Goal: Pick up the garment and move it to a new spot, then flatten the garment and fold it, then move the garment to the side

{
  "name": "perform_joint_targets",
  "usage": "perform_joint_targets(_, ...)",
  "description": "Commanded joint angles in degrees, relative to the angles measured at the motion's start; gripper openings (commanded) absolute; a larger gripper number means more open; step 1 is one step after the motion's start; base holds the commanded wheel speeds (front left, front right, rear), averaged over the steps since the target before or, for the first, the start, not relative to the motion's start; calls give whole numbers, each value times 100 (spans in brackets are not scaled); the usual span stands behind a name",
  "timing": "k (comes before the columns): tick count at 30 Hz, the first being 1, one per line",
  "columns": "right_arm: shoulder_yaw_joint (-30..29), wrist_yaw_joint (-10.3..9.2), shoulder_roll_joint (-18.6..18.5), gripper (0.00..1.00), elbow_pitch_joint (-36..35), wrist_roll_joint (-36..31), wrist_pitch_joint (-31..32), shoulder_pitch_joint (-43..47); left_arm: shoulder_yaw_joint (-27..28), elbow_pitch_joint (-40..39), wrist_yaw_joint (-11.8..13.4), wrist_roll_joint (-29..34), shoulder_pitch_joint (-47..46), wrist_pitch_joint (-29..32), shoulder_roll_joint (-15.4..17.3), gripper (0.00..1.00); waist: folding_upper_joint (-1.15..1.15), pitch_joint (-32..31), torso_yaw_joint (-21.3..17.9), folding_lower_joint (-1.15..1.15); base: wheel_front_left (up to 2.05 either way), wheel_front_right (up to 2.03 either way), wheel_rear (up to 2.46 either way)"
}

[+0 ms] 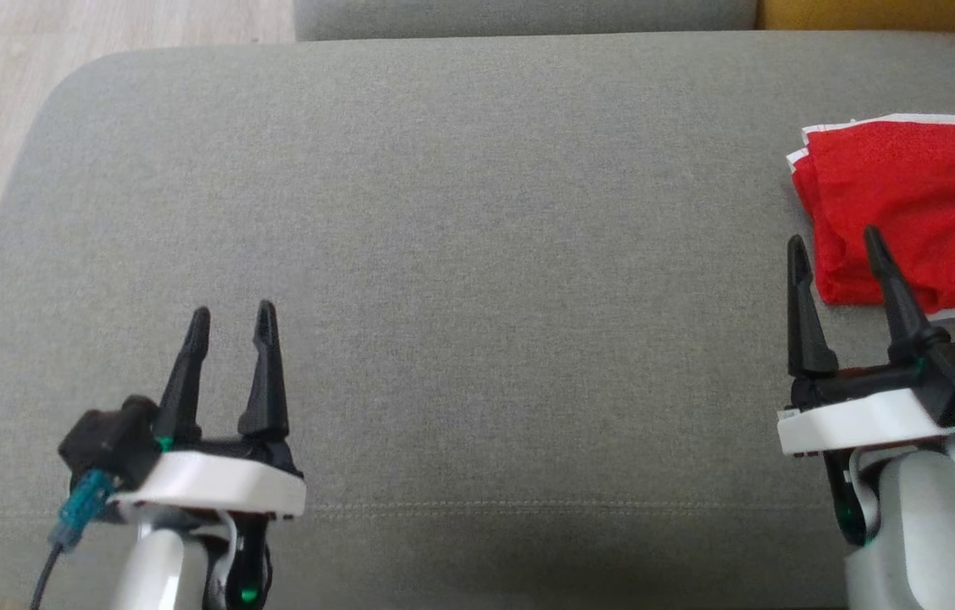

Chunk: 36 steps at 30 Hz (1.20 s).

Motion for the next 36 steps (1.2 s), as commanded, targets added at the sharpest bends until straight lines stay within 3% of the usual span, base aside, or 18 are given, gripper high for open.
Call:
perform_joint_targets(1, 161, 10, 31, 100, -206, -20, -64, -88, 211, -128, 13, 78, -95, -29, 45, 100, 0, -5, -2, 1, 0, 0, 0)
perform_joint_targets(19, 299, 10, 31, 100, -238, 80, -64, -87, 507, -267, -196, -299, 23, -29, 44, 100, 0, -45, -40, 1, 0, 0, 0)
perform_joint_targets(20, 130, 0, 0, 0, -37, 55, 0, 1, 307, -46, -163, -287, 184, 0, -1, 0, 0, -45, -42, 1, 0, 0, 0)
perform_joint_targets(25, 110, 0, 2, 0, 427, 94, 33, 231, 284, 395, -158, -321, 358, 14, -19, 0, 0, -47, -43, 1, 0, 0, 0)
perform_joint_targets(36, 27, 1, 5, 0, 391, 941, 221, 255, 351, 439, -201, -971, 302, 170, 15, 0, 0, -76, -79, 1, 0, 0, 0)
